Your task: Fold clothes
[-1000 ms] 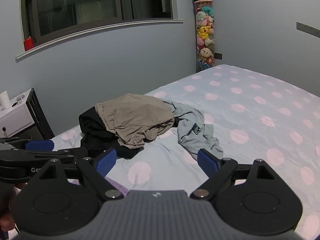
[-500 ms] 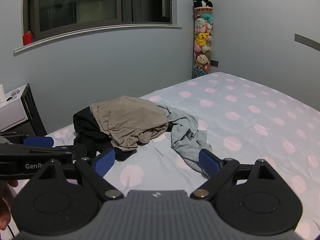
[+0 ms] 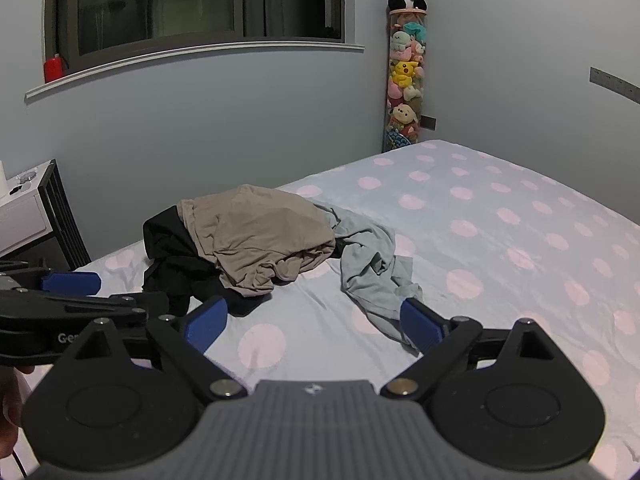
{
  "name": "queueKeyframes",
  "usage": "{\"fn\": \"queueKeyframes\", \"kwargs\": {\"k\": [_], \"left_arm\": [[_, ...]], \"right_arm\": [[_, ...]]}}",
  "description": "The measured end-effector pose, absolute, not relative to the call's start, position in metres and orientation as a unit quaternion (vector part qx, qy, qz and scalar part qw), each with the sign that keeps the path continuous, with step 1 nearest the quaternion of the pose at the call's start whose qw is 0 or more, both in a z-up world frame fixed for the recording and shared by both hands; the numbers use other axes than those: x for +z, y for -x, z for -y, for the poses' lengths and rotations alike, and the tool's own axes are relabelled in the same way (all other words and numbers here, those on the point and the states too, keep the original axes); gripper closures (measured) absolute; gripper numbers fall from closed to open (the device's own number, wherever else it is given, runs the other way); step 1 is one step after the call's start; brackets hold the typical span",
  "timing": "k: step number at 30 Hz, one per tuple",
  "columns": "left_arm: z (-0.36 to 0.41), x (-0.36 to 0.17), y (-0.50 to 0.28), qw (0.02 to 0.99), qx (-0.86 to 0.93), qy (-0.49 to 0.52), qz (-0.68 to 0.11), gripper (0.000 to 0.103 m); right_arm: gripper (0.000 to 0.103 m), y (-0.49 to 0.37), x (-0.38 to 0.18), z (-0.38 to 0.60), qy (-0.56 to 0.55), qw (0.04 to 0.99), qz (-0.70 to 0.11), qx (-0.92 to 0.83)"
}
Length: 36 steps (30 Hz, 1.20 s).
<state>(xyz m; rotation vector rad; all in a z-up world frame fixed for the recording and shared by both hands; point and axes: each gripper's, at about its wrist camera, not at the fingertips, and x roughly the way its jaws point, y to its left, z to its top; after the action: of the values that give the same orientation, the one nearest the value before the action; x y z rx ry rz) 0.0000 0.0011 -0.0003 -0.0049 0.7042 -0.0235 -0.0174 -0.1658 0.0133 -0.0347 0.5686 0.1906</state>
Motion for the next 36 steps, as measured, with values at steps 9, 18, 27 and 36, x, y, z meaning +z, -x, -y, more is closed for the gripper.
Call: {"fn": "queueKeyframes", "kwargs": {"k": [9, 18, 27, 36], "left_arm": [[0.0008, -0.0002, 0.0000, 0.939, -0.011, 0.001, -0.344, 0.034], [0.0019, 0.0002, -0.0030, 0.939, -0.009, 0.000, -0.344, 0.034], [0.0040, 0.0005, -0.0034, 0.938, -0.008, 0.001, -0.346, 0.034], [0.0036, -0.0004, -0.0017, 0.940, -0.016, 0.005, -0.340, 0.035]], "right_arm": [[0.009, 0.0157, 0.0128, 0.1667, 0.016, 0.954, -0.285, 0.093], [0.009, 0.0147, 0.0124, 0.1681, 0.017, 0.953, -0.288, 0.094], [0.009, 0.0152, 0.0121, 0.1679, 0.017, 0.953, -0.289, 0.093], [0.009, 0.0170, 0.0118, 0.1701, 0.014, 0.953, -0.286, 0.094]]}}
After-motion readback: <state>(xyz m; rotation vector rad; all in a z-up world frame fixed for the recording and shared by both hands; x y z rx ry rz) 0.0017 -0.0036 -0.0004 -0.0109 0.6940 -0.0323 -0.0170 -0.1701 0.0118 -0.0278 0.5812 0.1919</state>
